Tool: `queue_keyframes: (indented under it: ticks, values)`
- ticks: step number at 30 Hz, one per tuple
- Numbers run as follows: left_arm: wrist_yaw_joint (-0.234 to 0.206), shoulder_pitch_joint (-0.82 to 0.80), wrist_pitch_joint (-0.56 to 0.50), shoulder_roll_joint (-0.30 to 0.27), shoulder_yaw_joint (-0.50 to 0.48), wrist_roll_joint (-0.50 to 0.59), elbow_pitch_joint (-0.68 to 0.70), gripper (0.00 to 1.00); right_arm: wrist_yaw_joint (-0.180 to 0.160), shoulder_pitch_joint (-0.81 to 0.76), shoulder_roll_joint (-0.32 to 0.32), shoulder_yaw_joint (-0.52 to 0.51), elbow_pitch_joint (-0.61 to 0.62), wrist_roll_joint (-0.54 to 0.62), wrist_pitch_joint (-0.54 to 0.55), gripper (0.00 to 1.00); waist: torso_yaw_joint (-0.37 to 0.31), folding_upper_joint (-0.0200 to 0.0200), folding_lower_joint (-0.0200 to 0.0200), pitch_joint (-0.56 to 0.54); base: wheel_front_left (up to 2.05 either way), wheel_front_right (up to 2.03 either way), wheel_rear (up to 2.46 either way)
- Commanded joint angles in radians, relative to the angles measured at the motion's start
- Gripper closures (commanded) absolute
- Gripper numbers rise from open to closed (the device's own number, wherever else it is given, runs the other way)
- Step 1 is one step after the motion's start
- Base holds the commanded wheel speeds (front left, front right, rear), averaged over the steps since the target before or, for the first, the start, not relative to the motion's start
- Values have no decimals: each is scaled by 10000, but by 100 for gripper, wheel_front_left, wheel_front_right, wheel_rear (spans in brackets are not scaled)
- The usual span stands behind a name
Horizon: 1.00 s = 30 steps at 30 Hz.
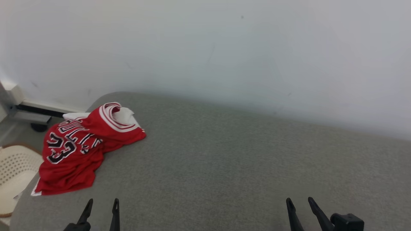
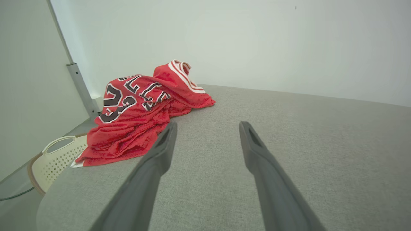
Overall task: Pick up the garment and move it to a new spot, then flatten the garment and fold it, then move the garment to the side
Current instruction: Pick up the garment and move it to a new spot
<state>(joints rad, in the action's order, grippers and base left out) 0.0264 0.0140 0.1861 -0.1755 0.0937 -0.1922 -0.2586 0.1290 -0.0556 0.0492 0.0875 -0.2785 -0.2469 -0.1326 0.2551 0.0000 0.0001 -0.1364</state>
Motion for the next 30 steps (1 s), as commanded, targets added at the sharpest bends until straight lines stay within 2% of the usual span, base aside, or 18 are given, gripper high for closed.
queue_keyframes:
  ticks: [1, 5, 9, 19, 24, 30]
  values:
    - [-42, -116, -69, -113, -56, -84, 71, 0, 33, 149, 22, 93, -91, -109, -132, 0, 1534, 0, -1, 210, 0, 0, 0]
    - [-111, -132, -27, -199, -192, -200, 181, 0, 33, 430, 15, 268, -155, -102, -174, 0, 2027, 0, -1, 475, 0, 0, 0]
    - [-383, 48, 118, -153, -459, -300, 336, 0, 33, 926, 22, 616, -344, -33, -177, 0, 2308, 0, -1, 844, 0, 0, 0]
    - [-788, 645, 330, -99, -806, -576, 775, 0, 33, 1932, 22, 1384, -1029, -50, -363, 0, 2567, 0, -1, 1279, 0, 0, 0]
    - [-670, -194, -221, -96, -682, -789, 456, 0, 33, 2026, 22, 1487, -1185, -21, -402, 0, 2598, 0, -1, 1336, 0, 0, 0]
    - [-80, -2663, -1525, 39, 191, -622, -1035, 0, 33, 1595, 23, 1387, -889, 402, -135, 0, 2564, 0, -1, 1288, 0, 0, 0]
